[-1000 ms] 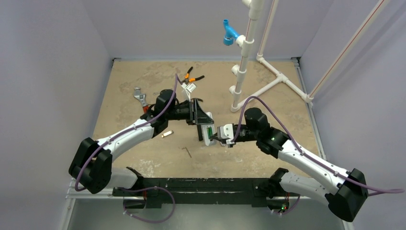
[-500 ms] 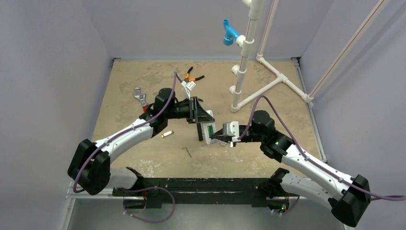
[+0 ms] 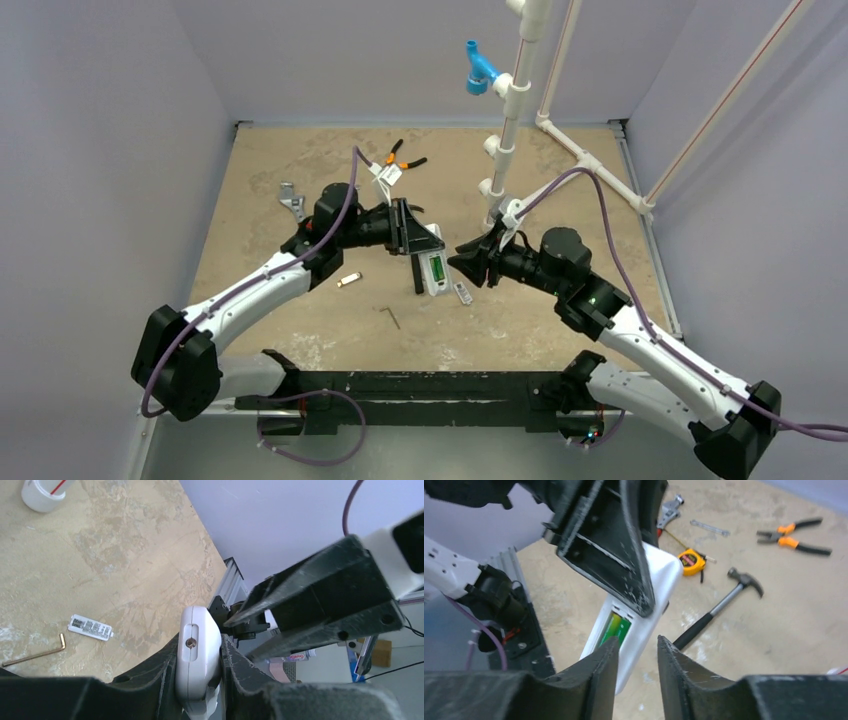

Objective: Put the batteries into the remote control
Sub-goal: Load the battery into the remote control.

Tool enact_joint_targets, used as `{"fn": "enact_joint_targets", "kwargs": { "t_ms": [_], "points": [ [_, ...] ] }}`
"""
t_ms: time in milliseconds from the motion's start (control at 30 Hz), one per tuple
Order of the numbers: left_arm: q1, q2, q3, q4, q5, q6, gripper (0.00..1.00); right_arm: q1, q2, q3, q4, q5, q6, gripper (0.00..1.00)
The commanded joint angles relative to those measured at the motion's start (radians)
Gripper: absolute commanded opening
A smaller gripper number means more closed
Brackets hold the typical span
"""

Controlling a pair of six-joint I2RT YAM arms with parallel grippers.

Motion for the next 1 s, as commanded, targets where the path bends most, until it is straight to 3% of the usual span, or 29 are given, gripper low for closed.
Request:
{"fn": "enact_joint_targets", "kwargs": {
  "t_ms": [0,200,433,567,967],
  "points": [
    [-0.004,-0.063,0.039,0.005,-0.034,0.051,0.00,-0.033,-0.009,-0.004,-0.063,0.019,0.226,0.37],
    [-0.003,-0.060,0.043,0.004,-0.036,0.051,0.00,-0.106,0.028,-0.047,0.103,-0.217,0.381,0.59],
    [-0.003,-0.058,0.049,0.001,-0.032,0.050,0.00,-0.165,0.089,-0.076,0.274,-0.324,0.514,0.67],
    [-0.003,-0.054,0.050,0.001,-0.029,0.048,0.00,-0.167,0.115,-0.079,0.284,-0.311,0.516,0.65],
    [-0.004,-0.046,0.052,0.002,-0.030,0.048,0.00,-0.167,0.181,-0.028,0.194,-0.320,0.409,0.44]
  ]
}}
